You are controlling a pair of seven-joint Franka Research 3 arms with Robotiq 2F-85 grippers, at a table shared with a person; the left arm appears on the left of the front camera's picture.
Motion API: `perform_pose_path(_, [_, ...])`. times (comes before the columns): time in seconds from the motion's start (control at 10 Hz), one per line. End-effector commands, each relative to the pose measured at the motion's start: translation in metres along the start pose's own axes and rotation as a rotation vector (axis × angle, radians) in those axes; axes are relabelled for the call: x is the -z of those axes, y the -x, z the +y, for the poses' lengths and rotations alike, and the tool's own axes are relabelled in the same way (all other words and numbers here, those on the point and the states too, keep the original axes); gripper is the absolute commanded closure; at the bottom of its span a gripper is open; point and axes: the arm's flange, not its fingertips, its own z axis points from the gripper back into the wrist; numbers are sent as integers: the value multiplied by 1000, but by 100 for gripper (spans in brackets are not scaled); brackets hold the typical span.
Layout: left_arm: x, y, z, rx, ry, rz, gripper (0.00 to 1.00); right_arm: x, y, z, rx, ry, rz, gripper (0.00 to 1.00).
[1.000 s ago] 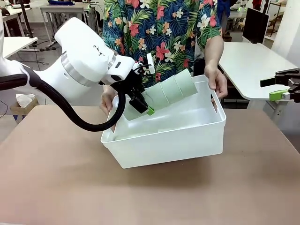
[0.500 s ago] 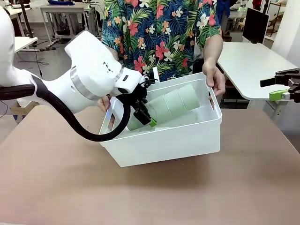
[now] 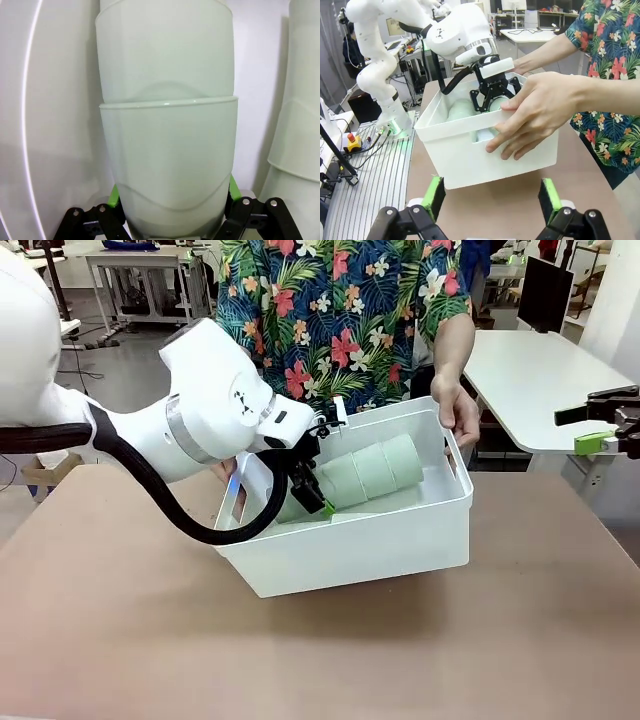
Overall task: Stack the cups and store them in the basket.
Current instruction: Place the stack of Reusable plastic cups into the Pantry Basket.
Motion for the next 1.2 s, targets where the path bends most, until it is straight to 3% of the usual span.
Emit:
perform_pose_path(0.0, [-2, -10, 3, -19, -22, 7, 14, 0, -4, 1, 22, 2, -21, 0])
perform_pose_path(0.1, [-1, -10, 1, -19, -19, 6, 14, 0, -4, 1, 22, 2, -21, 0])
perform_pose_path(0.2, [-1, -11, 1, -8, -7, 3, 0, 0, -4, 1, 22, 2, -21, 0])
perform_pose_path(0.6, [-13, -14, 0, 4, 4, -14, 0, 0, -4, 1, 22, 2, -21, 0])
perform_pose_path(1.1, [-94, -9, -11, 37, 92, -79, 0, 0, -4, 1, 22, 2, -21, 0])
